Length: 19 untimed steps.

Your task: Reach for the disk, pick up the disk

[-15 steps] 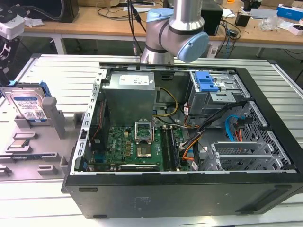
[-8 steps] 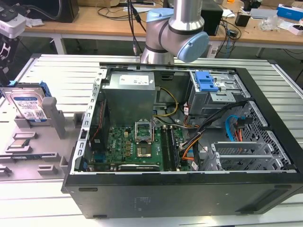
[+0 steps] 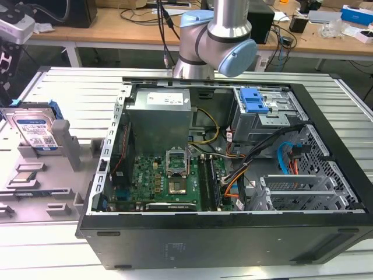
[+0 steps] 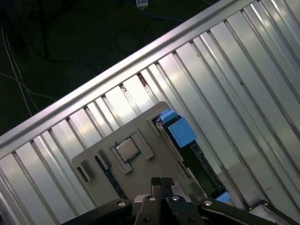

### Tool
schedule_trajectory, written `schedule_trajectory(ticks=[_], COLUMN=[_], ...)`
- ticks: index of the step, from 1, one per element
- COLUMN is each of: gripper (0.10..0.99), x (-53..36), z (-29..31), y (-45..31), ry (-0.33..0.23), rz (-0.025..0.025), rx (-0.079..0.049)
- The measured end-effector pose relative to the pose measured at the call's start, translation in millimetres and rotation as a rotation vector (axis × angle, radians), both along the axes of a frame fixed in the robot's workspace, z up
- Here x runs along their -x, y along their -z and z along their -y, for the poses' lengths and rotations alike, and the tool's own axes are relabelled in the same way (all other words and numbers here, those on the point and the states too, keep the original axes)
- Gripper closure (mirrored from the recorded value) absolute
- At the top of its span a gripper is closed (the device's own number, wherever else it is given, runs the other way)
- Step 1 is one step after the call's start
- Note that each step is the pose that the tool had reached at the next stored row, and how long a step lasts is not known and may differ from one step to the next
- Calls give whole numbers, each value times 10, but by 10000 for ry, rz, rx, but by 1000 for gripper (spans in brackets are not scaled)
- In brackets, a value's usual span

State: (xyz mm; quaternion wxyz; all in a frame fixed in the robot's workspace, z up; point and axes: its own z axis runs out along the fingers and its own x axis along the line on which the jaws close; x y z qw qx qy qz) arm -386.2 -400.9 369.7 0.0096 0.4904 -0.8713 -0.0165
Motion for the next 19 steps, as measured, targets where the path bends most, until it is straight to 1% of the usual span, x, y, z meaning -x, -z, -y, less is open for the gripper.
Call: schedule_trajectory(ticks=[4,9,11,16,19], gripper=[980,980,980,980,980], x=[0,0,0,0,0], z=[0,0,0,0,0], y=[0,0,0,0,0], ry=[-593,-1119,-1502,-2037,-2568], rz=[0,1,1,1,0], rx=[0,0,0,0,0])
